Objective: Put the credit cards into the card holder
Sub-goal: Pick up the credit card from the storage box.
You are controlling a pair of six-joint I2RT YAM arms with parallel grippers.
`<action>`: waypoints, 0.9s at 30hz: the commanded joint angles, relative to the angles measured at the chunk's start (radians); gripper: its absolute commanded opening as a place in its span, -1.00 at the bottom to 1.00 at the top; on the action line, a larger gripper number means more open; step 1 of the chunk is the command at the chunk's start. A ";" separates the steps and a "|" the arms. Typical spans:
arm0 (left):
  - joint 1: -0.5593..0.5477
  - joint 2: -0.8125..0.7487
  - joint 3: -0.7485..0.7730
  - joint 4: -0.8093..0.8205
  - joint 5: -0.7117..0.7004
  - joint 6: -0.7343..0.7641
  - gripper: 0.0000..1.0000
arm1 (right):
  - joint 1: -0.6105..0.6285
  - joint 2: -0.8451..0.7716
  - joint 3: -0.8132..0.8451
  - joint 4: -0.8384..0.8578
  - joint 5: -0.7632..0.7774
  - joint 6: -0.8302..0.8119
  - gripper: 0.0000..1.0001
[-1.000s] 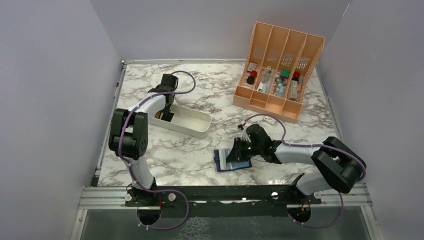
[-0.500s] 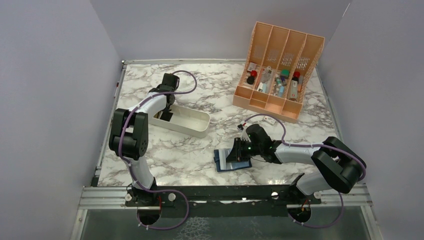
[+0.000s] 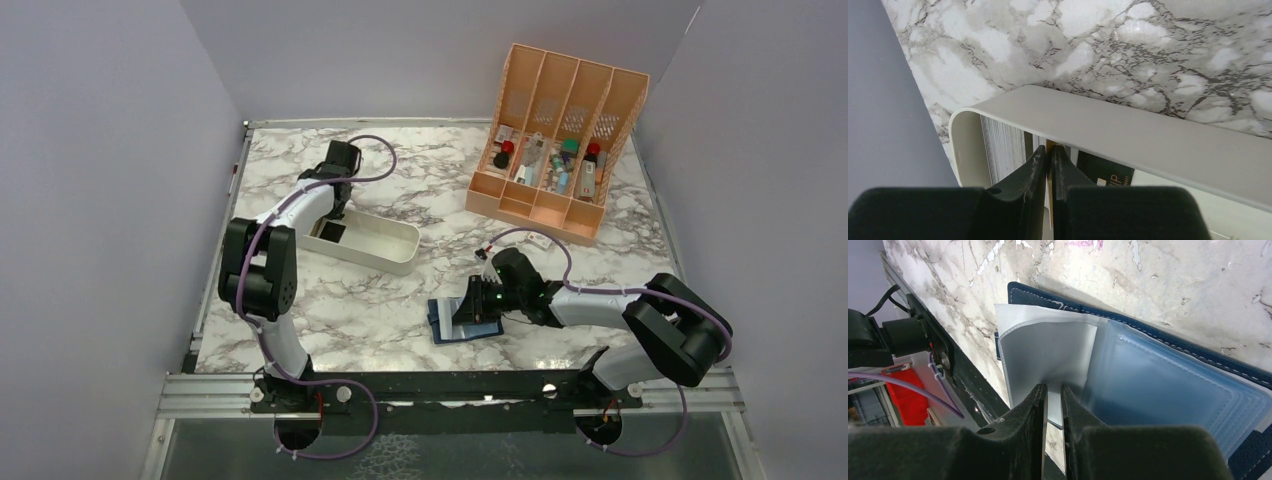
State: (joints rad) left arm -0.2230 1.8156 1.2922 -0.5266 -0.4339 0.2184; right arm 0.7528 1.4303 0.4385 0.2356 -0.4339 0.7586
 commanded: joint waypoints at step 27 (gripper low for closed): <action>-0.006 -0.541 -0.080 -0.015 0.801 -0.526 -1.00 | 0.006 -0.129 0.057 -0.160 0.067 -0.018 -0.55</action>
State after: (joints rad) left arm -0.2230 1.3678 1.3014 -0.6590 0.0822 -0.1204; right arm 0.7528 1.3140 0.4706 0.1154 -0.3996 0.7563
